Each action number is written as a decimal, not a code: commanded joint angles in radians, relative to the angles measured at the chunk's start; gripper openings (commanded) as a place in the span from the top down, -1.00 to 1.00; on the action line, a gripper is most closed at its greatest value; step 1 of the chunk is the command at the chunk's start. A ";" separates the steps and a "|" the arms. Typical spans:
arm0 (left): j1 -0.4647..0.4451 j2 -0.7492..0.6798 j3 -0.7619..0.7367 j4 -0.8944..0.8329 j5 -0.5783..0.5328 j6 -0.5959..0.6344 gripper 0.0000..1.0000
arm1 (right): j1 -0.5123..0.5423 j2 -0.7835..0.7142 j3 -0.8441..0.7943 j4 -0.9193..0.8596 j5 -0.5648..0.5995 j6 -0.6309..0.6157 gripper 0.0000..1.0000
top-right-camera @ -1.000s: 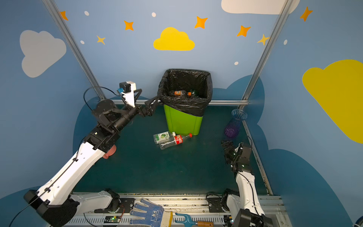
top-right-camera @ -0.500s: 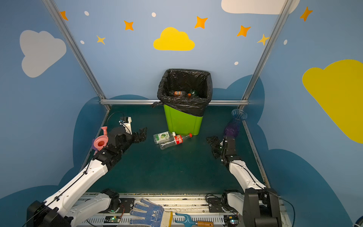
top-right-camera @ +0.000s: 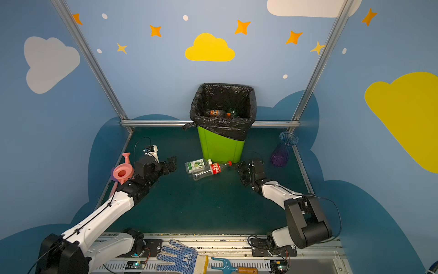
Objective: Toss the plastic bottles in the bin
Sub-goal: 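Draw the left gripper back while the right reaches the red-capped cola bottle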
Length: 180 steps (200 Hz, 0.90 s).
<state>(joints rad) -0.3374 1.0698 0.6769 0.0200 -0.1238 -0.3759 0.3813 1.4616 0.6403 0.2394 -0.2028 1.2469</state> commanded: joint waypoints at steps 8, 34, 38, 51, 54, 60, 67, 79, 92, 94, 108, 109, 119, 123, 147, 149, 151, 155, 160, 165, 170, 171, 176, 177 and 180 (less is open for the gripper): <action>0.016 -0.010 -0.014 0.007 -0.016 -0.026 -1.00 | 0.064 0.094 0.086 0.053 0.011 0.068 -0.84; 0.023 -0.016 -0.022 -0.002 -0.014 -0.029 -1.00 | 0.128 0.169 0.148 0.046 0.026 0.120 -0.84; 0.024 -0.017 -0.023 -0.002 -0.014 -0.028 -1.00 | 0.137 0.180 0.157 0.046 0.029 0.132 -0.84; 0.026 -0.022 -0.028 -0.003 -0.016 -0.030 -1.00 | 0.160 0.205 0.179 0.048 0.036 0.154 -0.84; 0.026 -0.022 -0.030 -0.003 -0.016 -0.030 -1.00 | 0.166 0.210 0.184 0.047 0.038 0.158 -0.84; 0.027 -0.024 -0.032 -0.002 -0.016 -0.030 -1.00 | 0.174 0.221 0.194 0.043 0.041 0.165 -0.84; 0.030 -0.025 -0.036 -0.002 -0.017 -0.031 -1.00 | 0.182 0.234 0.209 0.033 0.046 0.174 -0.84; 0.032 -0.028 -0.039 -0.002 -0.017 -0.035 -1.00 | 0.197 0.256 0.236 0.005 0.046 0.182 -0.84; 0.033 -0.029 -0.043 -0.003 -0.016 -0.040 -1.00 | 0.207 0.280 0.262 -0.014 0.040 0.189 -0.84; 0.035 -0.030 -0.042 -0.003 -0.016 -0.040 -1.00 | 0.209 0.282 0.264 -0.015 0.040 0.190 -0.84; 0.036 -0.033 -0.045 -0.003 -0.016 -0.043 -1.00 | 0.219 0.307 0.286 -0.028 0.034 0.203 -0.83; 0.036 -0.032 -0.046 -0.003 -0.016 -0.043 -1.00 | 0.219 0.309 0.288 -0.028 0.034 0.203 -0.83; 0.038 -0.034 -0.047 -0.003 -0.016 -0.044 -1.00 | 0.224 0.326 0.303 -0.036 0.031 0.208 -0.83; 0.038 -0.035 -0.049 -0.005 -0.016 -0.044 -1.00 | 0.225 0.333 0.308 -0.040 0.031 0.209 -0.82; 0.041 -0.041 -0.049 -0.009 -0.019 -0.044 -1.00 | 0.226 0.371 0.338 -0.052 0.032 0.219 -0.79; 0.041 -0.041 -0.050 -0.010 -0.019 -0.044 -1.00 | 0.226 0.373 0.339 -0.053 0.031 0.219 -0.79; 0.041 -0.042 -0.050 -0.011 -0.019 -0.043 -1.00 | 0.226 0.375 0.340 -0.051 0.031 0.219 -0.78; 0.042 -0.043 -0.050 -0.013 -0.019 -0.043 -1.00 | 0.226 0.381 0.345 -0.052 0.029 0.221 -0.77; 0.043 -0.046 -0.051 -0.012 -0.020 -0.044 -1.00 | 0.226 0.385 0.353 -0.059 0.030 0.220 -0.76; 0.044 -0.048 -0.051 -0.014 -0.021 -0.043 -1.00 | 0.226 0.390 0.360 -0.070 0.033 0.216 -0.75; 0.044 -0.049 -0.053 -0.014 -0.022 -0.044 -1.00 | 0.226 0.393 0.370 -0.085 0.038 0.208 -0.73; 0.044 -0.049 -0.053 -0.014 -0.022 -0.045 -1.00 | 0.226 0.394 0.370 -0.088 0.039 0.208 -0.73; 0.044 -0.051 -0.053 -0.014 -0.022 -0.045 -1.00 | 0.226 0.397 0.379 -0.104 0.046 0.200 -0.72; 0.044 -0.051 -0.054 -0.015 -0.022 -0.046 -1.00 | 0.226 0.397 0.380 -0.106 0.047 0.198 -0.71; 0.046 -0.051 -0.055 -0.015 -0.022 -0.045 -1.00 | 0.226 0.399 0.385 -0.117 0.051 0.194 -0.70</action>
<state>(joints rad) -0.2996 1.0393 0.6407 0.0162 -0.1268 -0.4099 0.6041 1.8427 0.9771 0.1974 -0.1757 1.4551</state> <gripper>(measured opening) 0.997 0.866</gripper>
